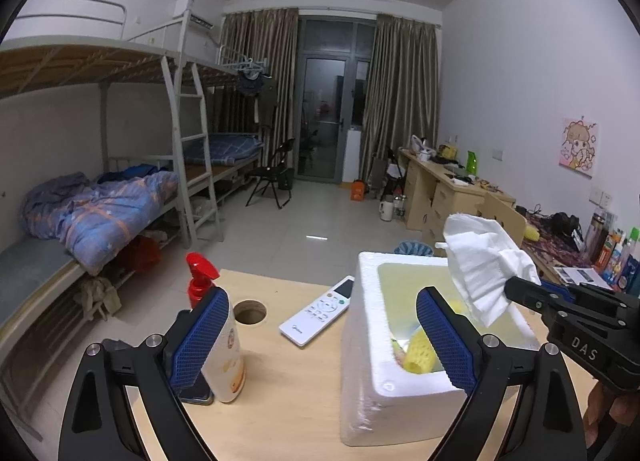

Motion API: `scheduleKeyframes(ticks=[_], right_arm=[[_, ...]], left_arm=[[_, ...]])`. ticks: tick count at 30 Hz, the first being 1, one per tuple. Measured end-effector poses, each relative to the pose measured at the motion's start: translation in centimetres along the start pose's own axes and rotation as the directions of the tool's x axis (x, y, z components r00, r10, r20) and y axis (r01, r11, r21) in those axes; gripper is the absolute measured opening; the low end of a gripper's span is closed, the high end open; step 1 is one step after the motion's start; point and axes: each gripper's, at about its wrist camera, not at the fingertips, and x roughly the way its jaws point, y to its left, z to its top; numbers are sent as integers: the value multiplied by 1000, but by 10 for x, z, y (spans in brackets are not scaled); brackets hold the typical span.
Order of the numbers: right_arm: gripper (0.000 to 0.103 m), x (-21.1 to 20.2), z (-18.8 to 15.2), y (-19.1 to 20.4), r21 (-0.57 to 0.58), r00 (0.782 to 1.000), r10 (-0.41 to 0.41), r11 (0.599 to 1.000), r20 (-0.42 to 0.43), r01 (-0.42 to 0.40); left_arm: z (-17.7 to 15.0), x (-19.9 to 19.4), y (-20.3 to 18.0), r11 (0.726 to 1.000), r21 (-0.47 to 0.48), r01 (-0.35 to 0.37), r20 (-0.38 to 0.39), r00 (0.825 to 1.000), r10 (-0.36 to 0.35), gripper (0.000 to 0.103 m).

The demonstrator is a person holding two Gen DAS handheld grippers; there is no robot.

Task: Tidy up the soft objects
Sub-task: 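Lower the tissue into the foam box and open the right tool, then withdraw both open tools from the foam box toward the grey sock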

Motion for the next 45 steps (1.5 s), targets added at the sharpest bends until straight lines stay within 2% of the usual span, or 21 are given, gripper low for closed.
scheduleKeyframes(ticks=[13, 14, 15, 16, 17, 18, 38, 45], right_arm=[[18, 7, -1, 0, 5, 1000, 2, 1000, -15, -2], [28, 9, 0, 0, 3, 1000, 5, 1000, -16, -5], [46, 9, 0, 0, -1, 1000, 4, 1000, -16, -4], [56, 9, 0, 1, 1, 1000, -1, 1000, -9, 1], [74, 7, -1, 0, 2, 1000, -12, 1000, 4, 12], [83, 4, 0, 1, 1, 999, -30, 1000, 27, 30], [84, -2, -4, 3, -14, 999, -25, 1000, 34, 25], [84, -12, -1, 3, -15, 999, -29, 999, 45, 30]], left_arm=[[-1, 7, -3, 1000, 10, -9, 1, 1000, 9, 95], [-1, 7, -3, 1000, 10, -7, 2, 1000, 7, 95], [-1, 7, -3, 1000, 10, -7, 3, 1000, 7, 95], [-1, 6, -2, 1000, 10, -8, 2, 1000, 8, 95], [-1, 6, -2, 1000, 9, -5, 2, 1000, 5, 95], [-1, 6, -3, 1000, 8, -5, 1, 1000, 5, 95], [1, -1, -8, 1000, 13, 12, -3, 1000, -12, 95], [2, -16, -11, 1000, 20, 19, 12, 1000, -19, 96]])
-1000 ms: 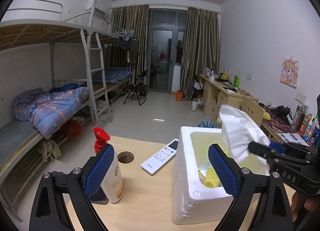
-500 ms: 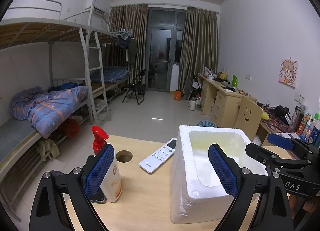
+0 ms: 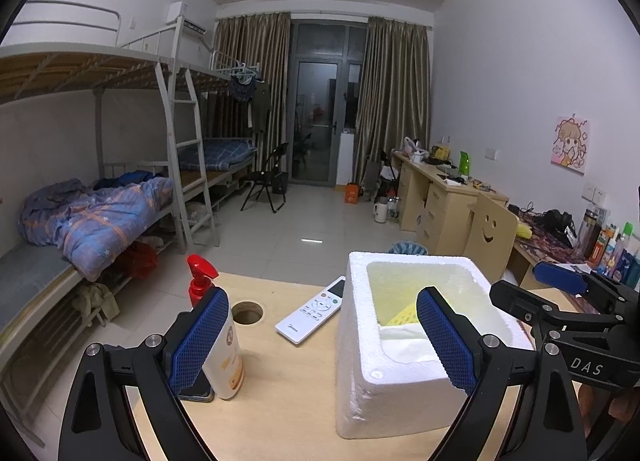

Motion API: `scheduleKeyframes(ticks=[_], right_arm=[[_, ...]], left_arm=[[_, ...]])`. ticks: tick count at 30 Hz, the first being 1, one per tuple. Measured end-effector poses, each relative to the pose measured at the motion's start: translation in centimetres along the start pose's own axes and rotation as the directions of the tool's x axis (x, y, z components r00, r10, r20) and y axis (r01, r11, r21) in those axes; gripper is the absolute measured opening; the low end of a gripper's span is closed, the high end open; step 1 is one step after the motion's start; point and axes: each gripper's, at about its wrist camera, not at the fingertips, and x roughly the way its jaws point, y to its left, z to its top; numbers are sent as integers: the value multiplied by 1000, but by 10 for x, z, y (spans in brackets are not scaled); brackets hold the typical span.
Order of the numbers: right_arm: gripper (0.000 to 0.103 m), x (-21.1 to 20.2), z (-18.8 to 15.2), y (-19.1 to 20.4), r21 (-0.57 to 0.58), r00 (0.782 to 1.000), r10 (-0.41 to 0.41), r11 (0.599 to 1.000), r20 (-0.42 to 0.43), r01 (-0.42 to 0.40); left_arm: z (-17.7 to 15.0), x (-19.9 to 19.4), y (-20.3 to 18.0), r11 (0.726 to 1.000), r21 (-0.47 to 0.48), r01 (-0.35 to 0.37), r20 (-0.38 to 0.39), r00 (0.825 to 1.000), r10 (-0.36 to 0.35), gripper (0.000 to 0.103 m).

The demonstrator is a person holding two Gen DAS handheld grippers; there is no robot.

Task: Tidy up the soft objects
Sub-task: 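Withdraw both open tools from the foam box toward the grey sock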

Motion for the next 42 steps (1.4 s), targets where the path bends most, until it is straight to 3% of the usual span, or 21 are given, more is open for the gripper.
scheduleKeyframes(ticks=[9, 12, 17, 19, 29, 42], right_arm=[[85, -32, -1, 1, 7, 999, -9, 1000, 42, 9], [98, -46, -1, 0, 17, 998, -17, 1000, 62, 16], [102, -67, -5, 2, 18, 995, -42, 999, 88, 41], [103, -75, -7, 3, 19, 995, -46, 999, 94, 44], [103, -108, -15, 5, 25, 990, -55, 998, 131, 52], [103, -160, -28, -6, 59, 971, -123, 992, 206, 114]], left_arm=[[-2, -31, -8, 1000, 10, 2, 23, 1000, -2, 96], [-1, -44, -10, 1000, 14, 5, 37, 999, -6, 96], [-3, -62, -14, 1000, 20, 15, 47, 999, -15, 98], [-4, -70, -16, 1000, 18, 18, 55, 998, -19, 102], [-6, -111, -33, 999, 51, 13, 112, 994, -19, 103], [-10, -159, -52, 990, 86, 114, 138, 983, -125, 103]])
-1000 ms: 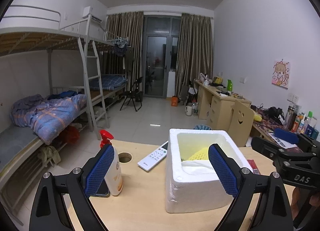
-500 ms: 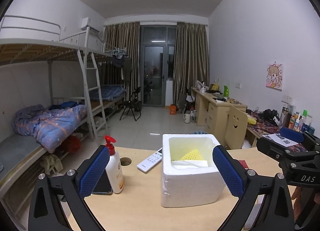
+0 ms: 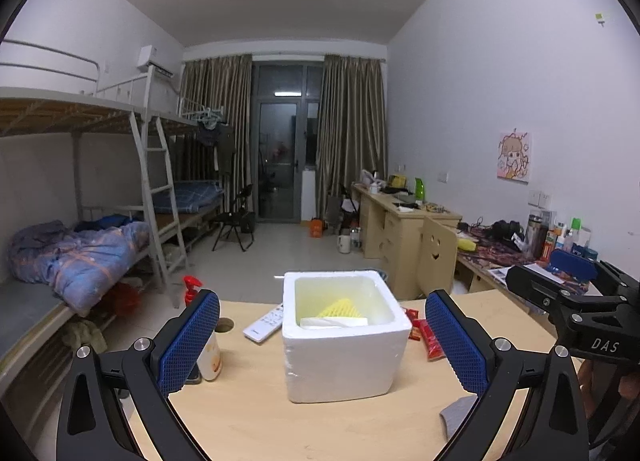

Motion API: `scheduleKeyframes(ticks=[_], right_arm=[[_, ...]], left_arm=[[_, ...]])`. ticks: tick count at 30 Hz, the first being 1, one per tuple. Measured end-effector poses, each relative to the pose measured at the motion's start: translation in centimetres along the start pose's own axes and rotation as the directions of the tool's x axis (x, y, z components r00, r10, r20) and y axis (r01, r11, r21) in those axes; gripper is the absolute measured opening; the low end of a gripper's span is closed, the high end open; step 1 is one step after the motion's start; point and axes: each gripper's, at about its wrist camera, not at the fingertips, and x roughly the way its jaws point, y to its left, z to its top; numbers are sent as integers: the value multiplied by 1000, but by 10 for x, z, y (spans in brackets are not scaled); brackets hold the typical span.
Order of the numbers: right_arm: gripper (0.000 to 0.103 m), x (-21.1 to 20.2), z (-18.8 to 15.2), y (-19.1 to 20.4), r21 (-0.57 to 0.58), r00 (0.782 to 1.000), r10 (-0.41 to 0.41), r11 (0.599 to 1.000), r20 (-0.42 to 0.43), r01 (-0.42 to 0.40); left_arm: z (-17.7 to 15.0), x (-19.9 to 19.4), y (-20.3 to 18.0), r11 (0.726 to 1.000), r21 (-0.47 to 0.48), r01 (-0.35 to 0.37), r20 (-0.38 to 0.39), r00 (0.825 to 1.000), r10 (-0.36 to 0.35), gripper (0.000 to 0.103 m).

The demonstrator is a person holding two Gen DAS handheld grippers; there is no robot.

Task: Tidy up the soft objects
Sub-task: 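Withdraw both open tools from the foam box toward the grey sock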

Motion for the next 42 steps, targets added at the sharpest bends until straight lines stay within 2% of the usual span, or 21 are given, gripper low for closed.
scheduleKeyframes(ticks=[6, 19, 25, 28, 38, 42], right_arm=[[103, -13, -6, -3, 9, 1000, -6, 1000, 17, 6], [103, -33, -36, -19, 30, 999, -42, 999, 21, 42], [103, -37, -59, -24, 22, 998, -62, 998, 27, 61], [103, -40, -69, -26, 17, 996, -83, 996, 26, 82], [103, -40, -101, -44, 64, 993, -118, 991, 6, 117], [103, -40, -111, -51, 75, 991, -132, 988, -19, 133]], left_arm=[[3, -14, -10, 1000, 10, 12, 19, 1000, -12, 103], [-26, -24, -25, 998, -10, 70, -9, 998, -70, 103], [-43, -19, -31, 994, -23, 111, -15, 994, -112, 103], [-54, -15, -32, 995, -34, 94, -14, 995, -95, 103], [-94, 4, -33, 981, -93, 172, -31, 984, -175, 103], [-108, 11, -43, 978, -82, 191, -42, 980, -194, 103]])
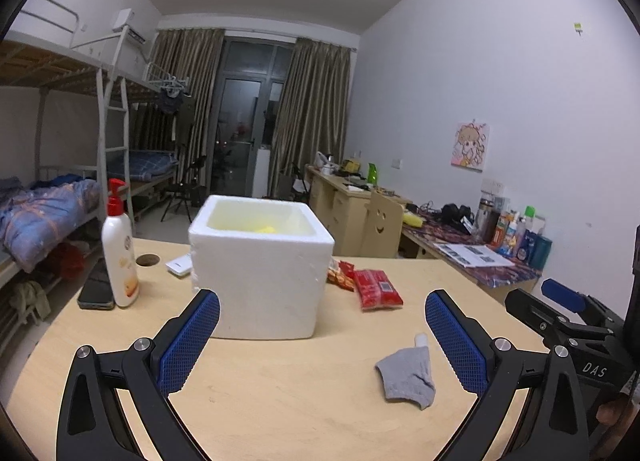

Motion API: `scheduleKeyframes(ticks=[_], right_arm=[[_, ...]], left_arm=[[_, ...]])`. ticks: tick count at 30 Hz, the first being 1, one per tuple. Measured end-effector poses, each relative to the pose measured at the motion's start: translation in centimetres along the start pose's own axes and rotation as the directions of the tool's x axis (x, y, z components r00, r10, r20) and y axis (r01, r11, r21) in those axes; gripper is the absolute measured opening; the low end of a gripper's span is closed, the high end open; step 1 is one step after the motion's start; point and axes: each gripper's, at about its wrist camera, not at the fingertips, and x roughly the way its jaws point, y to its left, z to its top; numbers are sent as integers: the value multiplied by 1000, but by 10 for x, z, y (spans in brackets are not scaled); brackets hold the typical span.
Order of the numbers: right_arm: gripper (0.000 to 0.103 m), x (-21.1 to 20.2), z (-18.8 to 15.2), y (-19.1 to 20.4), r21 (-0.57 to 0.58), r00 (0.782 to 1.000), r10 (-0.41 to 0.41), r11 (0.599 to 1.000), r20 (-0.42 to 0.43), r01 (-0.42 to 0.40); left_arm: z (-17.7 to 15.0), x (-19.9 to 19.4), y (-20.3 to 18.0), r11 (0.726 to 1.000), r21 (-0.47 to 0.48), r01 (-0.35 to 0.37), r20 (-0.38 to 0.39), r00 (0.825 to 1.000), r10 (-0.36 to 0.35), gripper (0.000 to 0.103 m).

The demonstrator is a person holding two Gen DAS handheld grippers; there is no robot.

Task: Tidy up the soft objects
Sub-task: 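Withdraw both open tools from the foam box toward the grey sock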

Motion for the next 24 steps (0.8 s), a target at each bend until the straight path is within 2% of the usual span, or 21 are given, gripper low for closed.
scheduleKeyframes(ticks=[4, 12, 24], right_arm=[[103, -2, -11, -6, 3, 999, -28, 1000, -17, 29], [103, -2, -30, -19, 32, 997, -35, 999, -70, 38], [103, 13, -34, -30, 37, 990, -61, 997, -127, 67]], left_arm=[[-9, 7, -7, 1000, 6, 22, -7, 1000, -22, 103], [-32, 15, -15, 997, -21, 68, -45, 997, -69, 103], [-39, 42, -36, 993, 9, 120, -124, 985, -118, 103]])
